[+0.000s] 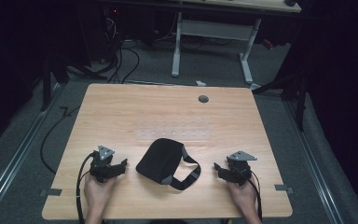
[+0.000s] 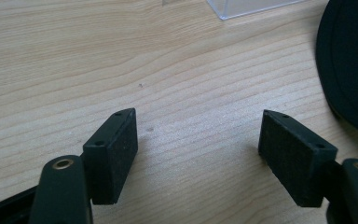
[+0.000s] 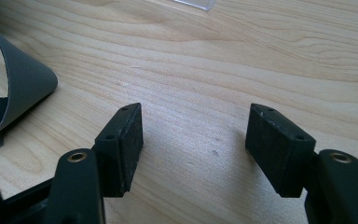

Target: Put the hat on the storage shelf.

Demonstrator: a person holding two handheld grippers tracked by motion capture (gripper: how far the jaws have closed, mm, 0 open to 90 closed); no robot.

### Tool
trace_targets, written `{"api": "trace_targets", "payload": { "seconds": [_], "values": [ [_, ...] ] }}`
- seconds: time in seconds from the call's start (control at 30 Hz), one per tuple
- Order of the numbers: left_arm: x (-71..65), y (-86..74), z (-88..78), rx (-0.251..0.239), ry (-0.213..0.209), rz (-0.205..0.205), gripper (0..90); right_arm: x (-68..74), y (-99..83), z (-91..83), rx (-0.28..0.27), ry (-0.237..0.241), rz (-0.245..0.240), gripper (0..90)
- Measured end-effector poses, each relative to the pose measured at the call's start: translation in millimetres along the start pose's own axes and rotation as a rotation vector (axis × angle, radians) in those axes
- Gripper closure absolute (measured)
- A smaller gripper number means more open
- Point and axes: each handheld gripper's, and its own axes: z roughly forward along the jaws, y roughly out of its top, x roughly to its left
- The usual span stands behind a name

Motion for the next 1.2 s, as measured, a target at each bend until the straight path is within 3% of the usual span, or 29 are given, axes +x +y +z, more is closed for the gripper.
{"api": "trace_targets", "payload": {
  "seconds": [1.03,1.2],
  "values": [
    [-0.9,-0.6,-0.2,0.004,0.000,0.002,26.6,-0.3,-0.1,-1.3,0.004,0.001,0.003,39.9],
    [-1.1,-0.8,-0.2,0.005,0.000,0.003,26.1,-3.3,0.4,-5.3,-0.001,0.051,0.040,43.0]
  ]
}}
